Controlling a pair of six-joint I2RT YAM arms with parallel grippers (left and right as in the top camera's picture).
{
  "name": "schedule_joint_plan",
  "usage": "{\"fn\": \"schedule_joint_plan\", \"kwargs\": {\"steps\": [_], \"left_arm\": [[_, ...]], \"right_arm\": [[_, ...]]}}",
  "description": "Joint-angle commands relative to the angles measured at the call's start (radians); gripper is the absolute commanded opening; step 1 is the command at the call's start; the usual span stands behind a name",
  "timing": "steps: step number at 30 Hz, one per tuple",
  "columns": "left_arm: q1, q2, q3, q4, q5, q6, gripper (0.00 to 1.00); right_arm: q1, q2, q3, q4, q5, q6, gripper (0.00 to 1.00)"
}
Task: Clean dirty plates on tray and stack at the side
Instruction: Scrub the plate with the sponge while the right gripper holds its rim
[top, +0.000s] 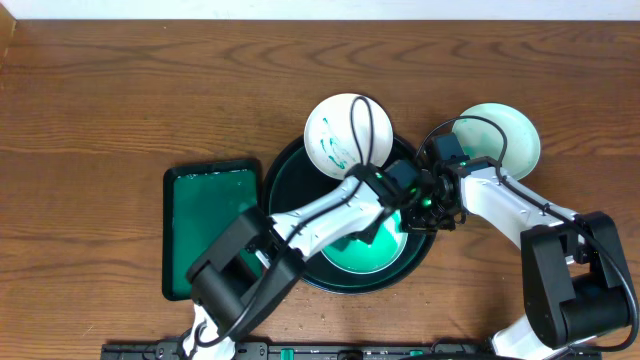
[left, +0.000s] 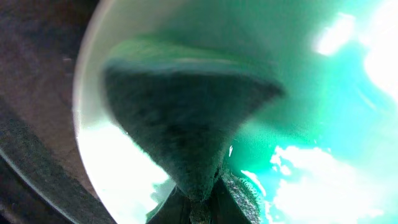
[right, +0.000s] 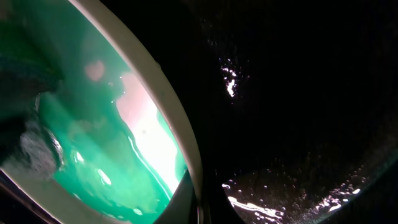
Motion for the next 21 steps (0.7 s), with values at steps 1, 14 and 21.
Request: {"fn": "schedule_joint_plan", "kwargs": {"steps": [1, 14, 21], "left_arm": [[-0.052, 0.062, 0.017, -0.006, 0.149, 0.040, 0.07], [-0.003, 0.062, 0.112, 0.071, 0.336, 0.031, 0.07], [0.090, 0.062, 0.112, 0.166, 0.356, -0.069, 0.07]], "right_arm": [[0.016, 0.054, -0.039, -0.014, 0.083, -0.016, 0.01], [0.016, 0.054, -0.039, -0.014, 0.083, -0.016, 0.01], [0.016, 0.054, -0.039, -0.016, 0.083, -0.017, 0.01]]}}
